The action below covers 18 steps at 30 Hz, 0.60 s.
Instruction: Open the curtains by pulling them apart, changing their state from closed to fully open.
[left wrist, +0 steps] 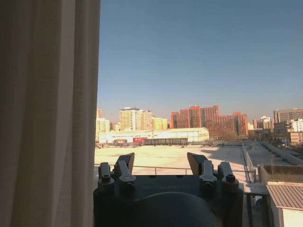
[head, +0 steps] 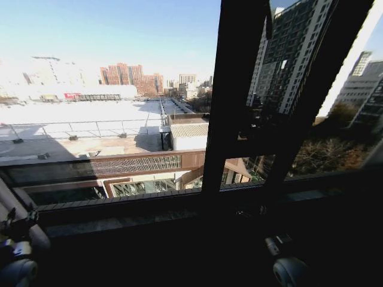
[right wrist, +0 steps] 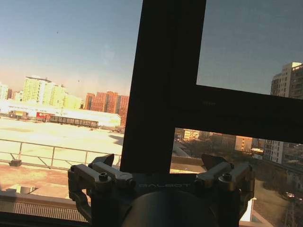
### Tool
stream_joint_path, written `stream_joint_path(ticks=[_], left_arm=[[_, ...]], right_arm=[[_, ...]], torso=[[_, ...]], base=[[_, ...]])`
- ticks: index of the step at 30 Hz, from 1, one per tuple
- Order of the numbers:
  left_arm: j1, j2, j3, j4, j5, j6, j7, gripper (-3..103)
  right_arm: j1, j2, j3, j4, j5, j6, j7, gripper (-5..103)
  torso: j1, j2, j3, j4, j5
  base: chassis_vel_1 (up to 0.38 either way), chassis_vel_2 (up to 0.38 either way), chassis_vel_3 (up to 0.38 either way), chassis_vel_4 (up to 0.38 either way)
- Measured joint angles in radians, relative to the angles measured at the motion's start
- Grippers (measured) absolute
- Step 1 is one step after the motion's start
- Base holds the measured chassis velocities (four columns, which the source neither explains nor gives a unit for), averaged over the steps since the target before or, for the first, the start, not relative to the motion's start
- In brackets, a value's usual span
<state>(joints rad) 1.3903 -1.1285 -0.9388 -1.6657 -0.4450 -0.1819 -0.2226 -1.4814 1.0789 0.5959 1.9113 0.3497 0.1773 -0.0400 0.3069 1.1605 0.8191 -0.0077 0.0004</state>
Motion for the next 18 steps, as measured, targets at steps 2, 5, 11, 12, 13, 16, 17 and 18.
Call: stream_joint_path(ticks=[2,5,11,12,13,16,17,18], left_arm=[[0.004,-0.044,0.039,-0.064,0.002,0.025,0.004,76],[0.006,-0.069,0.061,-0.101,0.000,0.036,0.036,81],[0.008,-0.087,0.074,-0.124,-0.045,0.047,0.123,100],[0.008,-0.084,0.071,-0.116,-0.055,0.047,0.138,100],[0.007,-0.079,0.068,-0.108,-0.062,0.047,0.152,100],[0.004,-0.068,0.061,-0.094,-0.087,0.045,0.173,100],[0.004,-0.063,0.060,-0.091,-0.102,0.044,0.178,100],[0.003,-0.058,0.059,-0.087,-0.111,0.043,0.182,100]], right_arm=[[0.000,0.000,0.000,0.000,0.000,0.000,0.000,100],[0.000,0.000,0.000,0.000,0.000,0.000,0.000,100],[0.000,0.000,0.000,0.000,0.000,0.000,0.000,100],[0.000,0.000,0.000,0.000,0.000,0.000,0.000,100],[0.000,0.000,0.000,0.000,0.000,0.000,0.000,100],[0.000,0.000,0.000,0.000,0.000,0.000,0.000,100],[0.000,0.000,0.000,0.000,0.000,0.000,0.000,100],[0.000,0.000,0.000,0.000,0.000,0.000,0.000,100]], torso=[[0.000,0.000,0.000,-0.0001,-0.0002],[0.000,0.000,0.000,0.0001,0.0001],[0.000,0.000,0.000,0.0003,-0.0003],[0.000,0.000,0.000,0.0003,-0.0004],[0.000,0.000,0.000,0.0002,-0.0004],[0.000,0.000,0.000,0.0003,-0.0004],[0.000,0.000,0.000,0.0003,-0.0005],[0.000,0.000,0.000,0.0002,-0.0004]], base=[[0.000,0.000,0.000,0.000],[0.000,0.000,0.000,0.000],[0.000,0.000,0.000,0.000],[0.000,0.000,0.000,0.000],[0.000,0.000,0.000,0.000],[0.000,0.000,0.000,0.000],[0.000,0.000,0.000,0.000],[0.000,0.000,0.000,0.000]])
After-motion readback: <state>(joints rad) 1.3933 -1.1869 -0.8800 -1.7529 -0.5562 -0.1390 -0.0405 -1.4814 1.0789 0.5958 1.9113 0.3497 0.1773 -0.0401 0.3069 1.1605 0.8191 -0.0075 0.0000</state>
